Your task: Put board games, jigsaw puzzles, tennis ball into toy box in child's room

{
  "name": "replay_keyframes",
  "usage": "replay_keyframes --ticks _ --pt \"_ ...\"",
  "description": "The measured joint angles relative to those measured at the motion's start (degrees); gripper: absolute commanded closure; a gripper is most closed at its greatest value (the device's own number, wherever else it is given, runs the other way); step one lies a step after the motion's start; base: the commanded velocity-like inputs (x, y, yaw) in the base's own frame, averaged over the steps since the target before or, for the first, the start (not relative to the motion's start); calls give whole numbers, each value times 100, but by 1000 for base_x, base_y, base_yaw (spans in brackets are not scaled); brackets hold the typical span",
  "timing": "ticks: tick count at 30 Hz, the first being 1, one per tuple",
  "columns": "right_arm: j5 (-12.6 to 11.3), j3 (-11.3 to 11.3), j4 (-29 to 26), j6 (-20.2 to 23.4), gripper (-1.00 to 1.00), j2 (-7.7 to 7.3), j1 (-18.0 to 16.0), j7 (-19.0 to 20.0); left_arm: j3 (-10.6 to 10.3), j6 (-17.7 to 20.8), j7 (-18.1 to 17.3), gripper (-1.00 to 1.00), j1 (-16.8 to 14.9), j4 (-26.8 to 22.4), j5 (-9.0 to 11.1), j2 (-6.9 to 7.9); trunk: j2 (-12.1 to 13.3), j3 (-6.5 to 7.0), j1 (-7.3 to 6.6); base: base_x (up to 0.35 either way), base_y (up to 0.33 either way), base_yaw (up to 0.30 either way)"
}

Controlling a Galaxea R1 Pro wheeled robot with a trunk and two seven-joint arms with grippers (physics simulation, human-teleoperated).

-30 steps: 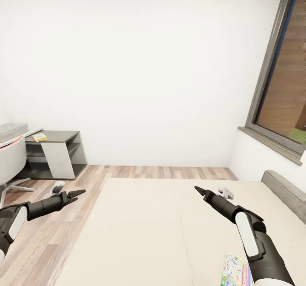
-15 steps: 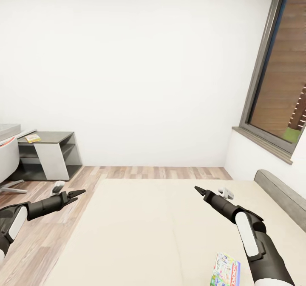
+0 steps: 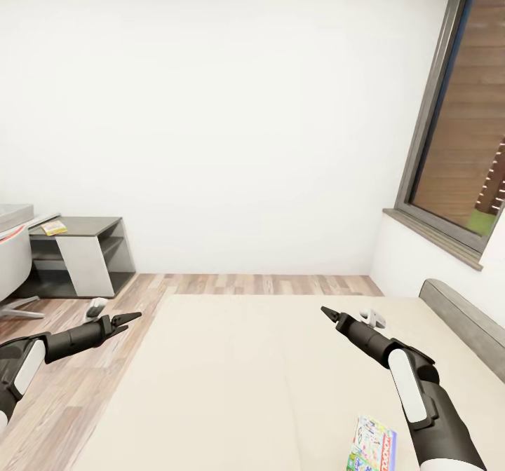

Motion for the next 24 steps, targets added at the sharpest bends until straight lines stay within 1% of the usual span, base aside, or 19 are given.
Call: replay_keyframes --ticks 7,21,24 --pt "0 7 0 1 -100 2 0 0 -1 0 -6 -100 -1 1 1 0 0 0 0 -20 -72 0" --pt "0 6 0 0 -100 0 0 0 0 0 -8 -100 -1 0 0 0 0 0 0 -2 -10 0" --pt "0 7 0 0 -100 -1 0 0 0 -1 -3 -100 -2 -1 -1 -1 1 0 0 0 -78 0"
